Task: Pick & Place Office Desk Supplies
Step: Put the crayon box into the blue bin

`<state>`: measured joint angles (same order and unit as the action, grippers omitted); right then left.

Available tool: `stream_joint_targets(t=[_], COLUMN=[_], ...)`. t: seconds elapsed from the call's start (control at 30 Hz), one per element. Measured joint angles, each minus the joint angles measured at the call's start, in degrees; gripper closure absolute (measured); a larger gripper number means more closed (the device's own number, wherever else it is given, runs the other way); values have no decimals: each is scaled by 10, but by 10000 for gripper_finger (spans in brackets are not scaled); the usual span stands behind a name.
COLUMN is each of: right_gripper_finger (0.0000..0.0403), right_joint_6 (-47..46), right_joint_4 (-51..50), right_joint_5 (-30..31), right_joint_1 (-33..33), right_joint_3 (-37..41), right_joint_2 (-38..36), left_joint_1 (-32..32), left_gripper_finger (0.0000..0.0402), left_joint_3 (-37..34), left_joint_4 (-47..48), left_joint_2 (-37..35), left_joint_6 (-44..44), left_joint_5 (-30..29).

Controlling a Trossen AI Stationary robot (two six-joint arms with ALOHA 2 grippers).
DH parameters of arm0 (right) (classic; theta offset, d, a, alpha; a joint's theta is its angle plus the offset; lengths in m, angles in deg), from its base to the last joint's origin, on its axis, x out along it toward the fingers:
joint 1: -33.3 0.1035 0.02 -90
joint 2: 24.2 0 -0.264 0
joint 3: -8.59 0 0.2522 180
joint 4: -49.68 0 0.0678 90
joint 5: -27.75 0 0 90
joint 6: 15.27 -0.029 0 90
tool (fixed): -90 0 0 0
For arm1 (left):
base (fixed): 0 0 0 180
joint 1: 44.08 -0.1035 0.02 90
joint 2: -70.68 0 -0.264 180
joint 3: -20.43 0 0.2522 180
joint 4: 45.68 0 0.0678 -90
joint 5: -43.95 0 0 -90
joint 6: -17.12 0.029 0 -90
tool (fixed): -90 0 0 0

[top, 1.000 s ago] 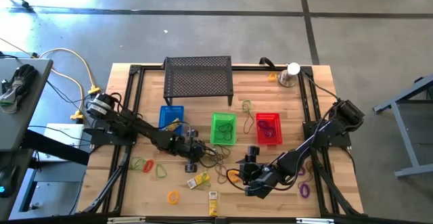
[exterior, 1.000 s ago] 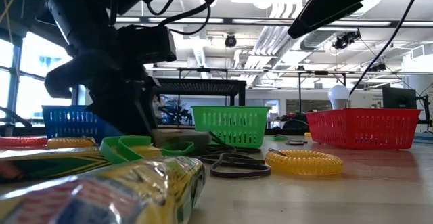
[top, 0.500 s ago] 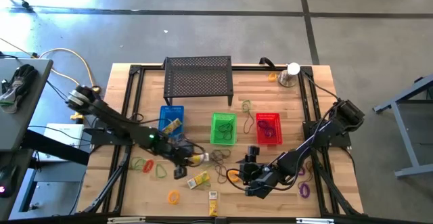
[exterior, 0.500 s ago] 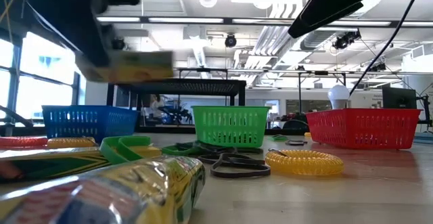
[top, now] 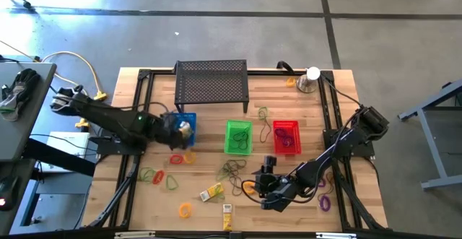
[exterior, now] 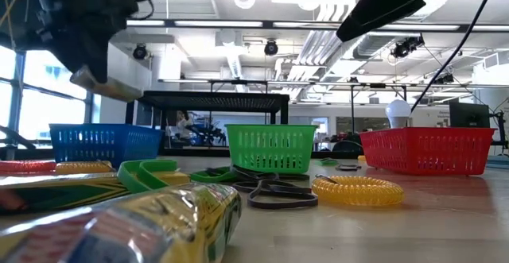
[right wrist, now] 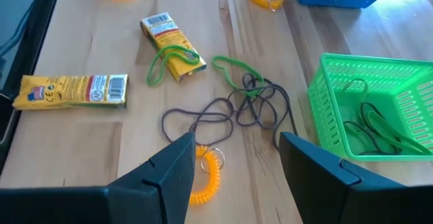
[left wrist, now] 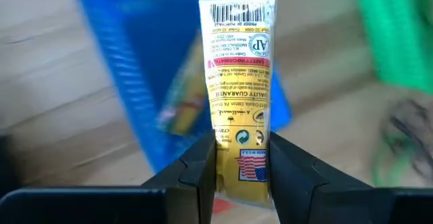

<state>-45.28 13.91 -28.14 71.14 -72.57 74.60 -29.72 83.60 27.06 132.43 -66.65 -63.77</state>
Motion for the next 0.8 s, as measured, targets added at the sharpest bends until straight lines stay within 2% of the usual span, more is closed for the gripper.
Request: stream_joint_targets(t=[0.2,0.33,0.63,0.8], right_gripper_finger=[200,200,200,200], right_joint_6=[-15,-18,-19,-18], right_joint_4=[0,0,3,4], right_joint_5=[-4,-4,-1,1], right_joint_1=[6,14,27,27], right_joint_3=[0,0,0,0], right_joint_2=[0,0,0,0], left_joint_1=[-69,-94,-100,-86], left_gripper_finger=[298,298,298,298], left_joint_3=[0,0,0,0], left_joint_4=[8,6,1,0], left_joint_2=[20,34,44,44], left_joint_6=[43,62,108,109], left_joint_5=[28,53,65,41])
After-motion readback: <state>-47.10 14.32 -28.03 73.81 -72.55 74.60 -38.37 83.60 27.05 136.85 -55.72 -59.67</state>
